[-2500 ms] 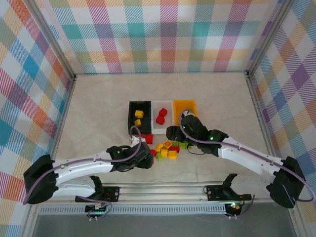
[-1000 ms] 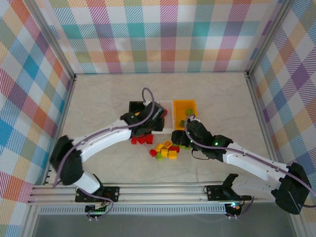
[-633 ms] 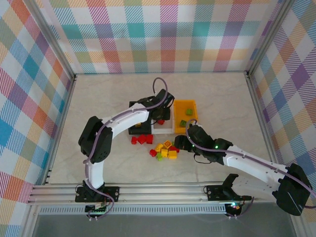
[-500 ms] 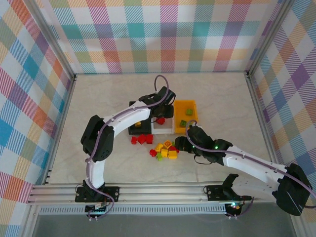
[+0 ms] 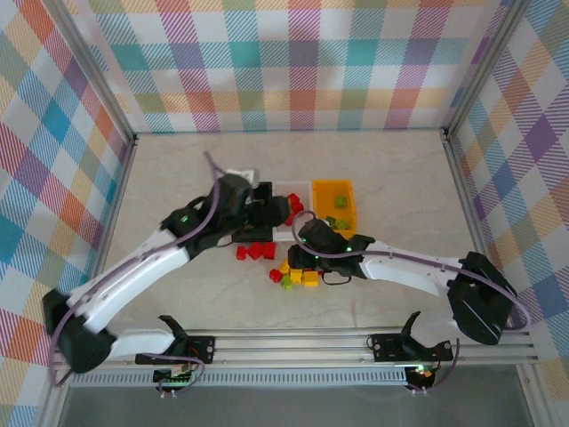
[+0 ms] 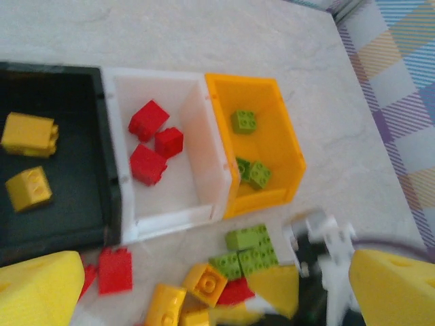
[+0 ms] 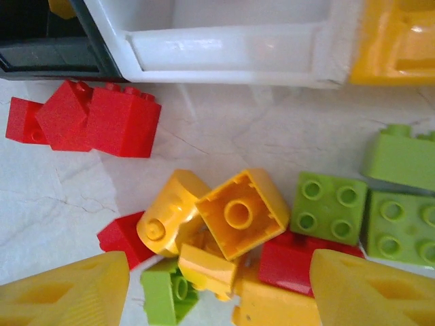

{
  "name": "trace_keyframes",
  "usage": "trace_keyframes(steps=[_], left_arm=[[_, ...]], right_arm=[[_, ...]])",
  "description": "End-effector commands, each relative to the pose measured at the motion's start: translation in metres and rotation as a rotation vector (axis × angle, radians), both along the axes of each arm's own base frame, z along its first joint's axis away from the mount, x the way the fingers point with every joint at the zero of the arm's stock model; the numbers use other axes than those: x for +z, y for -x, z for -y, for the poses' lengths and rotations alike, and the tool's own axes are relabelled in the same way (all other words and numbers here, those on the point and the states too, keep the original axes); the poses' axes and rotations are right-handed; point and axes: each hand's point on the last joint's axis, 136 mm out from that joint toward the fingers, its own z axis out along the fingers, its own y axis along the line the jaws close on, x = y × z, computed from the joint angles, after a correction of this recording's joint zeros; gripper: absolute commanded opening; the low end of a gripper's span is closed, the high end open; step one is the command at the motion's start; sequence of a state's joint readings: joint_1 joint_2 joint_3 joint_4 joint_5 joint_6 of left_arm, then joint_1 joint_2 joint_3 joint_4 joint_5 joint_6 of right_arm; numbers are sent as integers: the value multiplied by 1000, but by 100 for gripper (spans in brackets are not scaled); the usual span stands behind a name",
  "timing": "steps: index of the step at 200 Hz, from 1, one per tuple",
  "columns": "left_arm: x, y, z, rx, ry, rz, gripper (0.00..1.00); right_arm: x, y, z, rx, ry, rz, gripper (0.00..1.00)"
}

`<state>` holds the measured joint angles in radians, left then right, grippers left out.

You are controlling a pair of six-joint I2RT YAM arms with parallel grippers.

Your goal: Sort the legos into containers by color

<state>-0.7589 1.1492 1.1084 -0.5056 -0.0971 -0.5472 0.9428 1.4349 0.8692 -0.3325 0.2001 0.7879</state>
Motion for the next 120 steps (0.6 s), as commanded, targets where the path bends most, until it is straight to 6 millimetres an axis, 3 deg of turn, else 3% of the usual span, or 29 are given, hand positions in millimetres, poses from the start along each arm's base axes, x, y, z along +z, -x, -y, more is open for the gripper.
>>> trace_keyframes(steps=[1, 24, 50, 84, 120], left_arm=[[-45, 28, -27, 55, -28, -87, 100], [-79, 56, -53, 103, -13, -139, 100], [-109, 74, -71, 140, -1, -182, 100], [-120, 84, -84, 156, -8, -183, 100], [-124, 87, -89, 163, -20, -186, 100]], right_arm=[[-2, -11, -2, -19, 71, 13, 71], [-18, -11, 7, -53, 154, -26, 71], [-26, -10, 2, -37, 171, -36, 70], [-34, -9, -5, -9, 190, -36, 68], [-38, -11, -8, -15, 203, -42, 59]])
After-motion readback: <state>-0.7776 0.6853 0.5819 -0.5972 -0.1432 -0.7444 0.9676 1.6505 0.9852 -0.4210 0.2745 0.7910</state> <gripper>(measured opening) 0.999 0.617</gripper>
